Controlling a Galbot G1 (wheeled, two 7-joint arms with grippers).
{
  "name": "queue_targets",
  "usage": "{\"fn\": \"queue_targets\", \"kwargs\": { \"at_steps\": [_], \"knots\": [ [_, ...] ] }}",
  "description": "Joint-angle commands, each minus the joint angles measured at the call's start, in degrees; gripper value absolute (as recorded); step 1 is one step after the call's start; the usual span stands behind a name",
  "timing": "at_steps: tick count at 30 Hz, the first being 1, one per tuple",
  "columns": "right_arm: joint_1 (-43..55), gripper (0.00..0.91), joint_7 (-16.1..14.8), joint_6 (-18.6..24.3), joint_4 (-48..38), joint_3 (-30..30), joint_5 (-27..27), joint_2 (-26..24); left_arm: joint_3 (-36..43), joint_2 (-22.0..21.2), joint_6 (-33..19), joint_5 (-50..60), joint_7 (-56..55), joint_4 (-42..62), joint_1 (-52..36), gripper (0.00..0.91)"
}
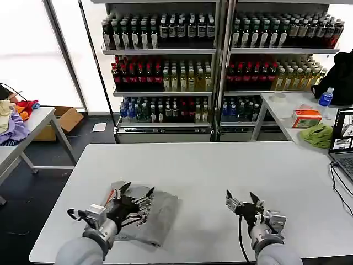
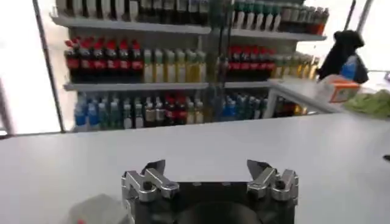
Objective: Fold and organize the clothes.
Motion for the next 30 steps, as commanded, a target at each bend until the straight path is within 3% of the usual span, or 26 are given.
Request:
{"fn": "queue_targets", "kwargs": {
  "at_steps": [1, 4, 9, 13, 20, 26, 30],
  "knots": [
    [5.84, 0.907, 2.65, -0.82, -0.24, -7.07, 19.03, -6.35, -11.61, 13.14, 0.59, 0.87, -0.20, -2.44, 11.11, 0.907],
    [6.87, 0.907, 3.00, -0.80, -1.16, -8.34, 20.34, -6.70, -12.65, 14.59, 0.58, 0.91, 0.34, -2.25, 13.12, 0.907],
    [8.66, 0.887, 3.17, -0.78, -1.88, -11.05, 22.12, -5.38, -12.75, 12.69, 0.50, 0.65, 0.20, -0.60, 12.19, 0.907],
    [9.60, 0.867, 3.87, -0.80, -2.58, -13.91, 21.46, -4.25, -14.43, 12.13, 0.40, -1.99, 1.37, 0.96, 12.55, 0.907],
    [11.62, 0.907, 4.98, -0.81, -4.12, -18.85, 18.28, -2.39, -18.59, 14.70, 0.41, -1.74, 4.78, -0.59, 18.59, 0.907],
    [14.03, 0.907, 5.22, -0.80, -6.00, -21.00, 16.98, -1.28, -19.05, 15.30, 0.29, -14.06, -1.09, -2.95, 19.65, 0.907],
    [15.31, 0.907, 4.65, -0.80, -7.08, -21.06, 17.42, -1.35, -24.15, 16.08, -0.20, -18.49, -1.40, -1.98, 24.63, 0.907]
  ]
}}
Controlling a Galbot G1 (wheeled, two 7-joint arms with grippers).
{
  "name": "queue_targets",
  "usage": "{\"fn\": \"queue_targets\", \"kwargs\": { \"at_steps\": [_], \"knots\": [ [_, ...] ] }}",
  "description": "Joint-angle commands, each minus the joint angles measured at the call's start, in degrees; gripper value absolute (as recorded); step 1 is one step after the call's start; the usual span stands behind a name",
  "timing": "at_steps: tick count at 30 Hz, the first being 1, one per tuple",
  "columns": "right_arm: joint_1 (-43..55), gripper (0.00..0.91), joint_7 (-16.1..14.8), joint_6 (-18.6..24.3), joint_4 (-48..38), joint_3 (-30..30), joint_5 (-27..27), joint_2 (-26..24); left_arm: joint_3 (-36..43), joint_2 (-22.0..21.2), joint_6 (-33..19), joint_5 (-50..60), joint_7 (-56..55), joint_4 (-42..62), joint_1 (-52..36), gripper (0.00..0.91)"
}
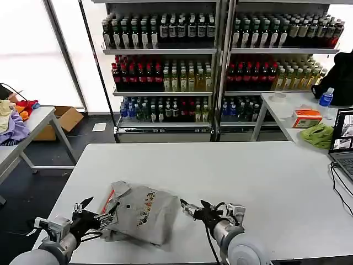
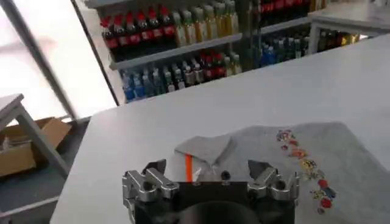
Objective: Fold and organize the clothes.
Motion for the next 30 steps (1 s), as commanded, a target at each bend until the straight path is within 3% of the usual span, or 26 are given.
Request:
{"fn": "queue_targets", "kwargs": {
  "at_steps": [1, 15, 30],
  "knots": [
    [3.46, 0.907, 0.11, -0.09, -2.12, -3.60, 0.50, 0.58, -9.13, 2.43, -0.65, -14.46, -2.55, -0.48, 10.81, 0.907],
    [8.77, 0.907, 0.44, -0.14, -5.37, -6.11, 1.75, 0.76, -10.94, 1.60, -0.85, -18.93, -3.42, -2.97, 19.98, 0.907],
    [7.91, 0.907, 1.15, -0.16, -4.84, -6.12, 2.05, 0.70, -4.84, 0.41, -1.66, -13.02, -2.26, 1.82, 14.75, 0.907]
  ]
}}
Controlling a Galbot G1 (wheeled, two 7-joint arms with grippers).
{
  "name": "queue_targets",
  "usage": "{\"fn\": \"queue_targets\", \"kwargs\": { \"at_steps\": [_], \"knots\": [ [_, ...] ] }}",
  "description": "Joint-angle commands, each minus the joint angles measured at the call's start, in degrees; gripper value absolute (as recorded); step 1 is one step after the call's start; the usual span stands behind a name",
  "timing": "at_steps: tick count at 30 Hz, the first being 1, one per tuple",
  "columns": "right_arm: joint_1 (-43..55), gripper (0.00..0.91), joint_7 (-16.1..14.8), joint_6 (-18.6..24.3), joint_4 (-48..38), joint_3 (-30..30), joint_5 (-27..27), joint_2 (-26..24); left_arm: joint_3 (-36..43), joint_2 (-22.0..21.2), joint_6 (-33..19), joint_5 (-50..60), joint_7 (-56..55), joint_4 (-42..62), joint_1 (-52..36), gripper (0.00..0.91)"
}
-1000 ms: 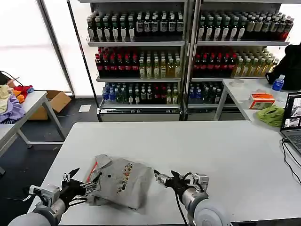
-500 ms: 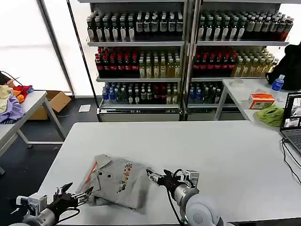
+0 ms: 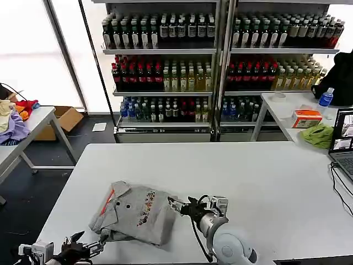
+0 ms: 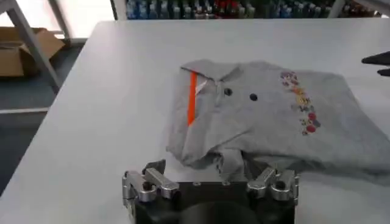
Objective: Fold and organize the clothes.
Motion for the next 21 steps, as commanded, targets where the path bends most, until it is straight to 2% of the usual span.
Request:
{"fn": "queue_targets", "kwargs": {
  "at_steps": [1, 8, 21],
  "knots": [
    [0.29, 0.907, 0.01, -0.02, 0.04, 0.01, -0.10, -0.33, 2.80, -0.19, -0.37, 1.36, 0.22, 2.82, -1.58, 0.907],
    [-1.58, 0.907, -0.54, -0.04, 0.55, 0.09, -1.36, -0.36, 5.36, -0.44, -1.76, 2.76, 1.10, 6.87, -6.18, 0.907],
    [-2.15, 0.907, -0.91, -0.04, 0.80, -1.06, -0.55, 0.31, 5.32, -0.43, -6.05, 7.61, 3.04, 10.32, -6.54, 0.907]
  ]
}}
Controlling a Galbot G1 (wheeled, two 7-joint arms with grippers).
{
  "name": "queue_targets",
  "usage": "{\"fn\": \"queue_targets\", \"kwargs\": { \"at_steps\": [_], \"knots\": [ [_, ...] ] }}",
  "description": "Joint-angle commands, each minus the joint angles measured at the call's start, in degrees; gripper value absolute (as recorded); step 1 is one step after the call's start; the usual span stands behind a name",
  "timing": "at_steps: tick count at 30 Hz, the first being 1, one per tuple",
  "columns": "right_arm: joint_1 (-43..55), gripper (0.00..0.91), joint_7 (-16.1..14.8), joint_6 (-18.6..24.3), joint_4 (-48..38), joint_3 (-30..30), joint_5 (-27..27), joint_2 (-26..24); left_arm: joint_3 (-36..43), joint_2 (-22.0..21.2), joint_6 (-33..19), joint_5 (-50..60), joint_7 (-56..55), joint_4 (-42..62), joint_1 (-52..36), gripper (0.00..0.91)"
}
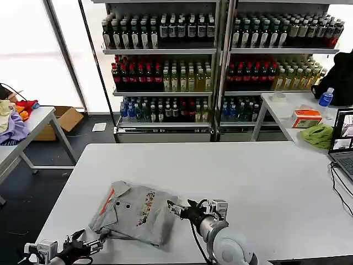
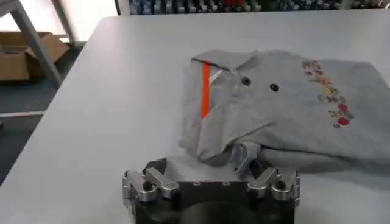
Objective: Fold and organize the clothes.
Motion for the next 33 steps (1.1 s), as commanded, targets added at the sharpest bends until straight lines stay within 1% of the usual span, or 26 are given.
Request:
{"fn": "queue_targets", "kwargs": {
  "at_steps": [1, 8, 13, 16, 19, 20, 21, 22, 23, 24, 27, 33],
  "knots": [
    [-0.17, 0.897, 0.08, 0.01, -0.18, -0.61, 0.71, 0.21, 0.68, 0.03, -2.51, 3.11, 0.67, 2.98, -1.23, 0.907],
    [0.00, 0.836, 1.83, -0.03, -0.18, -0.96, 3.04, 0.20, 0.81, -0.02, -2.41, 3.30, 0.73, 2.19, -1.22, 0.907],
    [-1.75, 0.846, 3.29, 0.00, 1.42, -0.04, 3.93, -0.86, 1.09, -0.23, -2.58, 3.50, 0.69, 1.70, -1.49, 0.907],
    [-2.76, 0.846, 3.34, 0.00, 2.14, 0.44, 4.10, -1.66, 1.20, -0.34, -3.04, 3.50, 0.70, 1.61, -1.66, 0.907],
    [-2.60, 0.836, 3.35, 0.03, 1.09, 0.39, 4.12, -1.25, 1.35, -0.53, -3.40, 3.66, 0.62, 1.64, -2.01, 0.907],
    [-2.36, 0.464, 3.25, 0.04, 0.44, 0.19, 4.22, -0.84, 1.37, -0.55, -3.52, 3.67, 0.56, 1.59, -2.06, 0.907],
    [-2.19, 0.191, 3.09, 0.03, -0.03, -0.04, 4.19, -0.55, 1.35, -0.60, -3.70, 3.68, 0.44, 1.55, -2.10, 0.907],
    [-2.10, 0.091, 3.04, 0.03, -0.19, -0.29, 4.16, -0.30, 1.32, -0.60, -3.77, 3.71, 0.38, 1.53, -2.11, 0.907],
    [-2.05, 0.030, 3.00, 0.03, -0.29, -0.42, 4.12, -0.21, 1.29, -0.58, -3.81, 3.70, 0.34, 1.51, -2.12, 0.907],
    [-1.94, 0.000, 2.98, 0.03, -0.36, -0.65, 4.08, -0.05, 1.26, -0.62, -3.99, 3.74, 0.34, 1.55, -2.12, 0.907],
    [-1.46, 0.000, 2.94, 0.02, -0.87, -1.23, 4.18, 0.15, 1.42, -0.87, -5.05, 5.24, 0.39, 2.04, -2.22, 0.907],
    [-1.18, 0.000, 3.39, 0.05, -1.65, -1.66, 4.15, 0.83, 1.84, -1.28, -5.51, 6.37, 0.66, 3.17, -2.18, 0.907]
  ]
}}
